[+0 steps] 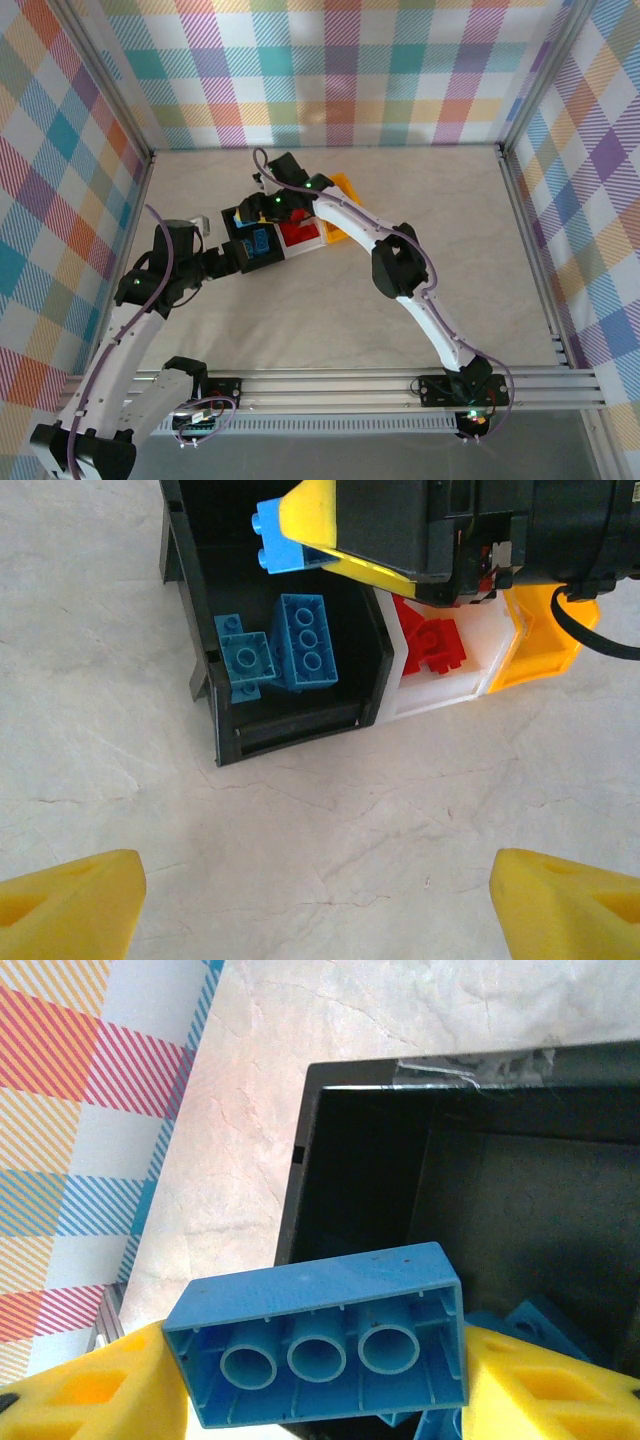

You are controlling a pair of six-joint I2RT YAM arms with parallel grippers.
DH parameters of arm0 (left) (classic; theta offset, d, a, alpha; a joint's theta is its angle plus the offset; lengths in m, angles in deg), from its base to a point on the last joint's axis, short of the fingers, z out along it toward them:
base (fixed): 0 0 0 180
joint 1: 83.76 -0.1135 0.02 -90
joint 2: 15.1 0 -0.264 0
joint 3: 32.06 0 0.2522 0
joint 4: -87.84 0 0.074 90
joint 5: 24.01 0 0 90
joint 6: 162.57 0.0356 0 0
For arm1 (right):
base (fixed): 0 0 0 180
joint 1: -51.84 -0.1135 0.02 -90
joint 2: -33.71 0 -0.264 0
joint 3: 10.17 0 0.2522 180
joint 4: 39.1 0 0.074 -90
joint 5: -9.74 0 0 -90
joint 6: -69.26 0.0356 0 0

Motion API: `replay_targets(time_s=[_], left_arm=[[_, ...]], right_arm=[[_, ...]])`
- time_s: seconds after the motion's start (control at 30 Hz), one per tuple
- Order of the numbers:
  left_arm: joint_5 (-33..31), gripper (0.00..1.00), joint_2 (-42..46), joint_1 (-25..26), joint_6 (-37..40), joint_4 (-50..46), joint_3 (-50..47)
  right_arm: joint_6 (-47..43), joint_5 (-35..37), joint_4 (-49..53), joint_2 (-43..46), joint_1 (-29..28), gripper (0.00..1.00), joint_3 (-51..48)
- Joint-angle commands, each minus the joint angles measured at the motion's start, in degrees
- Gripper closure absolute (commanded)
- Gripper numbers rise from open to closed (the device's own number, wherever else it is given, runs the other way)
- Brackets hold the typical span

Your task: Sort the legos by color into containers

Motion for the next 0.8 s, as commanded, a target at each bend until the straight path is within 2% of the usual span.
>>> replay_targets(time_s=[0.0, 0.03, 0.07, 0.77], left_arm=[[1.18, 0.11, 0.77, -1.44, 1.23, -1.20, -0.45], [1.26, 0.11, 0.73, -1.57, 1.23, -1.20, -0.46], [1.22, 0.11, 0.73, -1.58, 1.24, -1.20, -0.45], [2.00, 0.11, 0.98, -2.09, 1.21, -0.78, -0.75]], right_arm=[[1.55, -1.38, -2.48, -2.44, -0.44, 0.30, 2.89], [1.72, -1.29, -2.34, -2.76, -0.44, 0.23, 3.38], [1.93, -1.29, -2.27, -3.09, -0.42, 0.20, 3.64], [1.16, -1.39, -1.82, -1.70, -0.42, 0.18, 3.96]])
